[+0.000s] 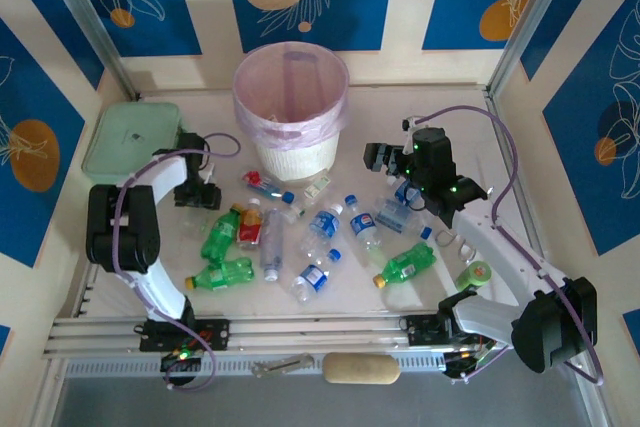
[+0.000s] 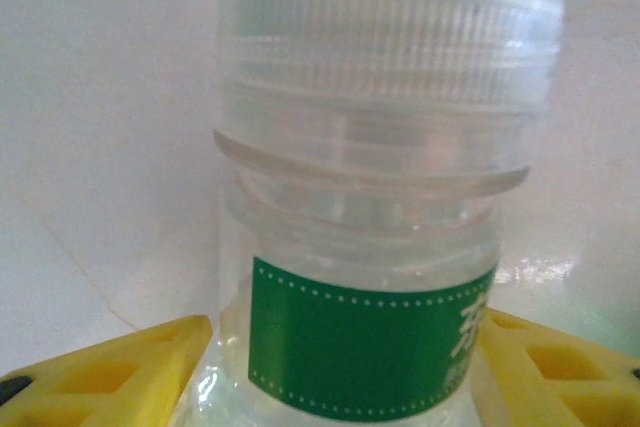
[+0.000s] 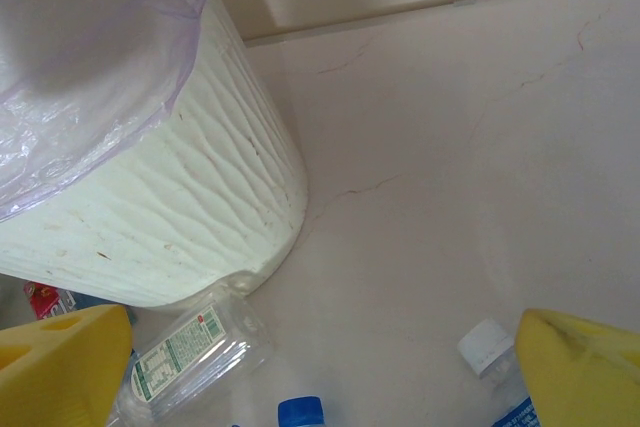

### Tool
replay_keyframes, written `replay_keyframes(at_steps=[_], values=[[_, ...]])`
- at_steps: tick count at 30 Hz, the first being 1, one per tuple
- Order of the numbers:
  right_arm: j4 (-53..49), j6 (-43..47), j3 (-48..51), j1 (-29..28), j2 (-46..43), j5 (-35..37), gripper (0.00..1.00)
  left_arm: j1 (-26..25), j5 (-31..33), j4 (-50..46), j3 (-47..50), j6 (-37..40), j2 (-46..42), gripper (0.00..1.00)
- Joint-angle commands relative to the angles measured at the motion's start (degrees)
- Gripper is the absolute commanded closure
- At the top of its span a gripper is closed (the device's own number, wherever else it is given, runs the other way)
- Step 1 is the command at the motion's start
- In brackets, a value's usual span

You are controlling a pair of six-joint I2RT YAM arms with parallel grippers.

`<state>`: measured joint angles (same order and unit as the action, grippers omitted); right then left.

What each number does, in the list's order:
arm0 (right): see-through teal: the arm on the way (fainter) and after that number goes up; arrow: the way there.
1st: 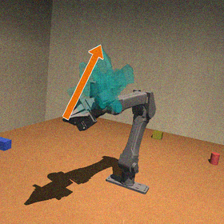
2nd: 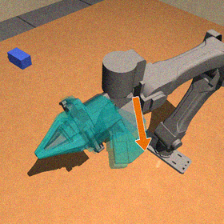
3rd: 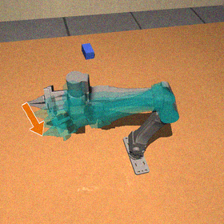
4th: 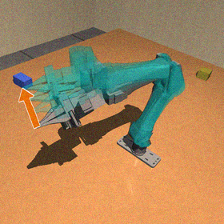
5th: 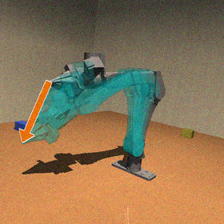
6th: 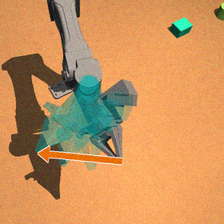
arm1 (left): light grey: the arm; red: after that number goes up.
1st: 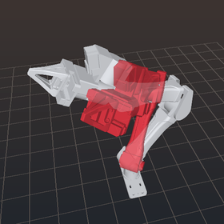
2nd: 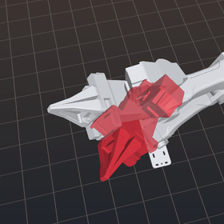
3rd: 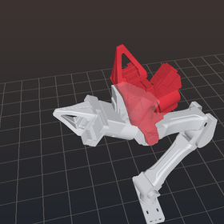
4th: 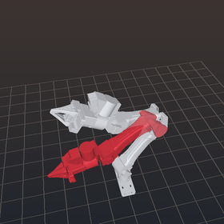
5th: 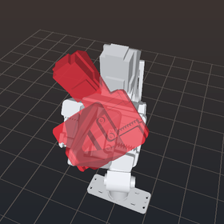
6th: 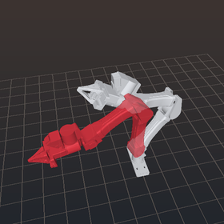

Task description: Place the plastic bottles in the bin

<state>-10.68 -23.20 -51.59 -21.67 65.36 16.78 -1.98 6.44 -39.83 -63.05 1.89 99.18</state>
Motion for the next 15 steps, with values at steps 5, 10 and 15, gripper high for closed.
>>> replay_keyframes(at_steps=[5,10,15], values=[[2.19,-0.27,0.96,0.14,-0.55,0.97,0.01,0.57,-0.54,-1.73,-2.01,-1.11,-9.83,0.46],[2.6,-0.74,1.15,0.05,-0.24,0.63,0.01,0.57,-3.71,-2.43,-7.33,-3.39,-16.9,0.47],[3.12,-1.75,1.85,0.05,-0.42,0.64,0.01,0.49,-10.31,-0.77,-15.0,-7.58,-23.03,0.48]])
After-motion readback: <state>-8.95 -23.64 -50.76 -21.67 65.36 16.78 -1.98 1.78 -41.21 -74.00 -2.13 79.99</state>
